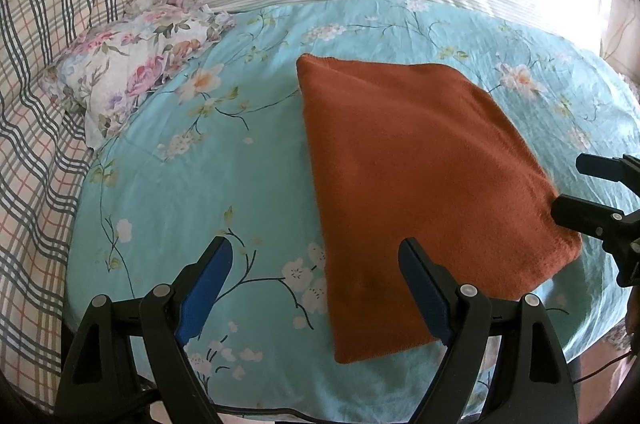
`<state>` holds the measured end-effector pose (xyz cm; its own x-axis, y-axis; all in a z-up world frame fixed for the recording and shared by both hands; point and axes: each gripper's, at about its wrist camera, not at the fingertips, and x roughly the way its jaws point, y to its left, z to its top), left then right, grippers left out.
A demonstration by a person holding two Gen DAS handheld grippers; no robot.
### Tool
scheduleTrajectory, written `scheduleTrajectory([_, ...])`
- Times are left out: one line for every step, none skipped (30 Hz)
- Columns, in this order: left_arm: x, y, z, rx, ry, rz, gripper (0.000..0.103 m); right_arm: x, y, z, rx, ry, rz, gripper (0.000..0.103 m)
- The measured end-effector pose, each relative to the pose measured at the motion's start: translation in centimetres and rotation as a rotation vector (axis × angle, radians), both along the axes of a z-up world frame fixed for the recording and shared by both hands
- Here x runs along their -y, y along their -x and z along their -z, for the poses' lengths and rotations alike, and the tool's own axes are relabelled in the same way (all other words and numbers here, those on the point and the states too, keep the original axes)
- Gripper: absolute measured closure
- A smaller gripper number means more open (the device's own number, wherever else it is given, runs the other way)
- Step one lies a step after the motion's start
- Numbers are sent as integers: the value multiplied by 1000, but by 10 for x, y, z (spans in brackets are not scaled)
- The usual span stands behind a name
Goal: Fold small clothes
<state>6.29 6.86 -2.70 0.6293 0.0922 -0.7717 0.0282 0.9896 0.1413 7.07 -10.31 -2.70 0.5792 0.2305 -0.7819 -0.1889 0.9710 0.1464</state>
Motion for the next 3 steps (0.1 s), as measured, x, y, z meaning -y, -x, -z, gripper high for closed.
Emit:
scheduleTrajectory([0, 0, 0, 1, 0, 0, 17, 0, 0, 0, 1, 2, 1, 0])
scheduleTrajectory([0, 0, 0, 1, 1, 1, 17, 0, 0, 0, 0, 2, 1, 0])
scheduleTrajectory([0, 0, 0, 1, 2, 0, 17, 0, 0, 0, 0, 2, 1, 0])
